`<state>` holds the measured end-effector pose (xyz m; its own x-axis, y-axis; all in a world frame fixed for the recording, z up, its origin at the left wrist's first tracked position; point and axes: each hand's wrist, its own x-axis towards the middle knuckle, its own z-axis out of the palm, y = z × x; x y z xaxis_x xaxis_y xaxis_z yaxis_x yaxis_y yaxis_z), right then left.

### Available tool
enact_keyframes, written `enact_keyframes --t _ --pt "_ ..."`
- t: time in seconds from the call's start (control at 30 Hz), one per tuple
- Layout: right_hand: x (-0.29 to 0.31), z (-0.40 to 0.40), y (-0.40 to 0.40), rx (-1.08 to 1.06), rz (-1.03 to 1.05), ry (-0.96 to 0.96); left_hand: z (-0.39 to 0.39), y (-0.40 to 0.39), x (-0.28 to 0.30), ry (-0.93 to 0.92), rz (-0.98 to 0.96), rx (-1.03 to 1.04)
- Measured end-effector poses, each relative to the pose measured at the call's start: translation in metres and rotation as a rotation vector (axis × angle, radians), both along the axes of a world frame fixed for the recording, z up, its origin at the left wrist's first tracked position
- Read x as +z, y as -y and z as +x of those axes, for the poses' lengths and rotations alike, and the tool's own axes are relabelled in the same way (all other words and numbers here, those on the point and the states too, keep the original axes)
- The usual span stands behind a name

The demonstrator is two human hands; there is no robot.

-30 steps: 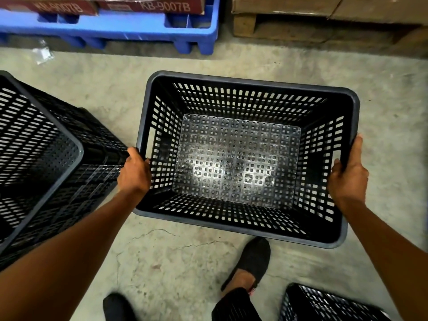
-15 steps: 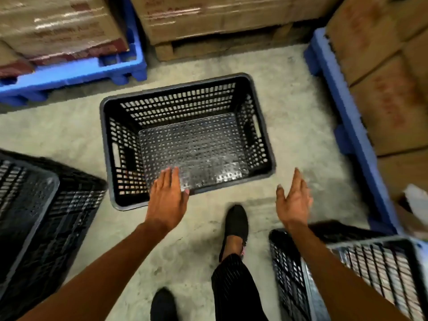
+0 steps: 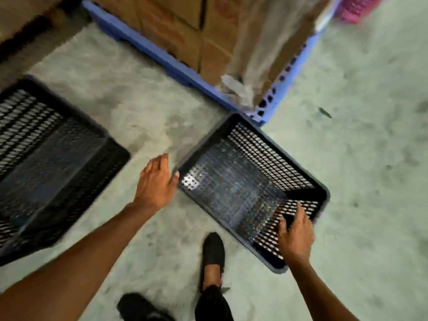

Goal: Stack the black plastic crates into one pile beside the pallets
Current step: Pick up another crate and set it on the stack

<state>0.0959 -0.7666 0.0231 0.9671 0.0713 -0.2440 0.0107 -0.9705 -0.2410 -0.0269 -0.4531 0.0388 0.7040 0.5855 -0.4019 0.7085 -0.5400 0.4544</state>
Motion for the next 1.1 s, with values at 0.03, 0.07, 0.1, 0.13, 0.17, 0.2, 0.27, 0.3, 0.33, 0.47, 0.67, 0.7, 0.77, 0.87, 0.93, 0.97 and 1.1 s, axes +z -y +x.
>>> enact_keyframes --t 0.03,0.07,0.1,0.13,0.17,0.2,0.27,0.3,0.33,0.47,0.67,0.7,0.77,0.87,0.93,0.97,1.1 --pt "-0.003 0.011 0.025 -0.051 -0.015 0.009 0.022 0.008 -0.005 0.009 0.015 -0.024" --pt "-0.006 0.018 0.041 -0.08 -0.021 0.018 0.037 0.011 -0.008 0.01 0.031 -0.041" --pt "-0.009 0.024 0.054 -0.102 -0.025 0.022 0.05 0.011 -0.012 0.005 0.052 -0.06" --pt "-0.017 0.033 0.072 -0.147 -0.03 0.013 0.067 0.016 -0.021 -0.009 0.074 -0.095" --pt "-0.027 0.042 0.089 -0.2 -0.034 0.001 0.085 0.021 -0.032 -0.025 0.089 -0.128" --pt "-0.036 0.048 0.1 -0.231 -0.027 -0.006 0.098 0.023 -0.041 -0.045 0.097 -0.148" --pt "-0.058 0.058 0.12 -0.299 -0.016 -0.051 0.125 0.029 -0.065 -0.089 0.123 -0.196" --pt "-0.07 0.061 0.125 -0.33 -0.005 -0.083 0.137 0.03 -0.075 -0.113 0.127 -0.204" --pt "-0.08 0.061 0.126 -0.356 0.018 -0.128 0.146 0.029 -0.083 -0.141 0.125 -0.191" --pt "-0.124 0.061 0.117 -0.466 0.244 -0.179 0.178 0.027 -0.116 -0.205 0.102 -0.122" --pt "-0.147 0.062 0.107 -0.638 0.161 -0.05 0.203 0.013 -0.139 -0.315 0.161 -0.054" --pt "-0.149 0.062 0.108 -0.635 0.147 -0.034 0.205 0.013 -0.143 -0.319 0.191 -0.071" --pt "-0.152 0.063 0.11 -0.646 0.151 -0.032 0.206 0.016 -0.147 -0.303 0.228 -0.087" --pt "-0.149 0.063 0.109 -0.657 0.17 -0.045 0.205 0.015 -0.142 -0.29 0.178 -0.069" --pt "-0.145 0.065 0.107 -0.676 0.206 -0.06 0.203 0.014 -0.134 -0.252 0.102 -0.042" --pt "-0.144 0.066 0.108 -0.693 0.229 -0.065 0.201 0.015 -0.13 -0.225 0.071 -0.034" --pt "-0.133 0.071 0.12 -0.721 0.326 -0.069 0.175 0.024 -0.11 -0.133 0.008 0.012"
